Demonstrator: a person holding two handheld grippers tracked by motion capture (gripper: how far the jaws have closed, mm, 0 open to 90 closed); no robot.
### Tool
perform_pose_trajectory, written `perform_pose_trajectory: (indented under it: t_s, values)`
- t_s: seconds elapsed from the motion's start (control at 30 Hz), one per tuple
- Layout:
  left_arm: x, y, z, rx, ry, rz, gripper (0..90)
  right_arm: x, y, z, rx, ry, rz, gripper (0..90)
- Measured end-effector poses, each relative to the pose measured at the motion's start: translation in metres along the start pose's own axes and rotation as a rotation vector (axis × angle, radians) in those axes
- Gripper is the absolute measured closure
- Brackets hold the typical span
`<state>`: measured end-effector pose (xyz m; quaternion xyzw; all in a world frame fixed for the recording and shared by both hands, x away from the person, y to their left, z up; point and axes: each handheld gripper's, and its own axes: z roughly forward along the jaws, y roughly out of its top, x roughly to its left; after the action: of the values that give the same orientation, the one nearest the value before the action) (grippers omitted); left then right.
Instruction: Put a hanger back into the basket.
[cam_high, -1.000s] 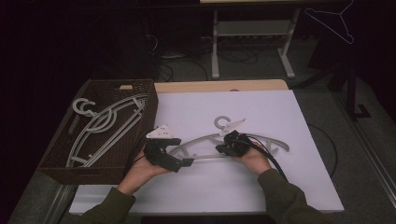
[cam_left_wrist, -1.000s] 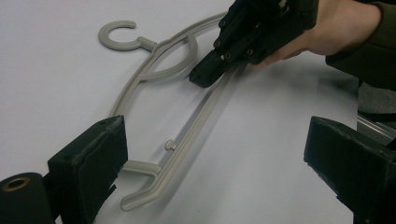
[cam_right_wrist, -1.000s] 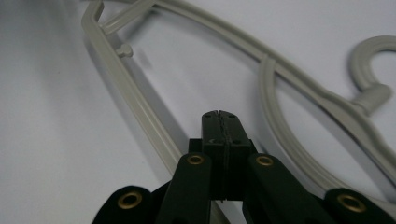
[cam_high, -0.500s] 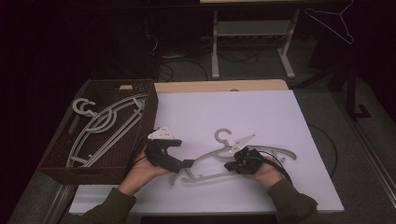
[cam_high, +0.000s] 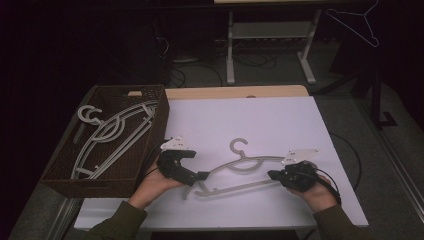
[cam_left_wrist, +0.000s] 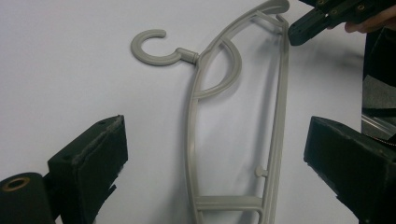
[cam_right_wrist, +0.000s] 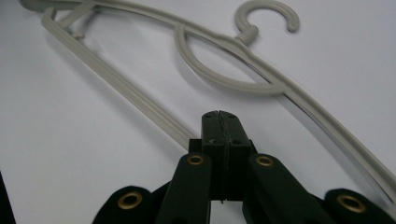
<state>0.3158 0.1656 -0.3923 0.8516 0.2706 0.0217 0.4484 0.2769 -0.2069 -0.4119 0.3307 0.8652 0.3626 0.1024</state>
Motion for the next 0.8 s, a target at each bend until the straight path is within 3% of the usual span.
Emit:
perform_pose_trajectory:
  t_s: [0.47,0.8]
  values:
    - [0.004,-0.003,0.007,0.019,0.016,0.002,6.3,-0.011,-0.017,0.004,0.076,-0.044,0.041,89.9]
    - [0.009,0.001,0.043,0.086,0.042,0.042,14.9,-0.010,-0.019,0.009,0.102,-0.043,0.046,90.0]
